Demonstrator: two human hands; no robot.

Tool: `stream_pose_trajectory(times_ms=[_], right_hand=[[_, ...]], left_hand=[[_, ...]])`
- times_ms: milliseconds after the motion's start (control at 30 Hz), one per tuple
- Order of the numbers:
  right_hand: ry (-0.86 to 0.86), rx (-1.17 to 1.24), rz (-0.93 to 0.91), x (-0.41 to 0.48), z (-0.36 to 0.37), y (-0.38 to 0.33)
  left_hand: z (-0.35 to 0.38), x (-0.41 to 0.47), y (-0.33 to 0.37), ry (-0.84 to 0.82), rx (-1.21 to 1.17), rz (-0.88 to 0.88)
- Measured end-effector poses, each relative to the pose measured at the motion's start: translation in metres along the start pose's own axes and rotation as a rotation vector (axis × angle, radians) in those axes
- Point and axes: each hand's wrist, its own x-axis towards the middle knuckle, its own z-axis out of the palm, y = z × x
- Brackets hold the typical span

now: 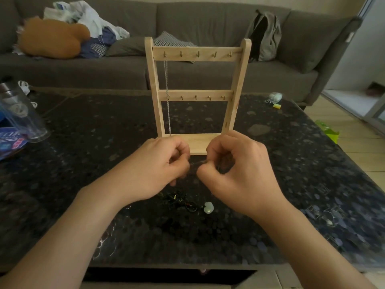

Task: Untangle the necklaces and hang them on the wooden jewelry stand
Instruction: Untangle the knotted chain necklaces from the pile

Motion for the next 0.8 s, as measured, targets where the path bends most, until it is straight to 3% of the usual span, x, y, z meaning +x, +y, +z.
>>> stream_pose_trajectory(times_ms=[200,600,700,800], right_hand=[[0.011,0.084,0.078,0.000,-0.005,-0.001],[0.012,0.114,0.146,-0.002,-0.005,-0.006],[-0.074,0.327,0.234,-0.001,-0.007,-0.010],[-0.116,0.524,0.330,0.000,-0.011,-0.011]], left_hand=[[0.002,0.001,0.006,0.076,-0.216,0.045],[0.003,0.000,0.007,0.164,-0.277,0.072],[0.006,0.000,0.007,0.165,-0.265,0.090],[0.008,0.000,0.008,0.159,-0.423,0.064]])
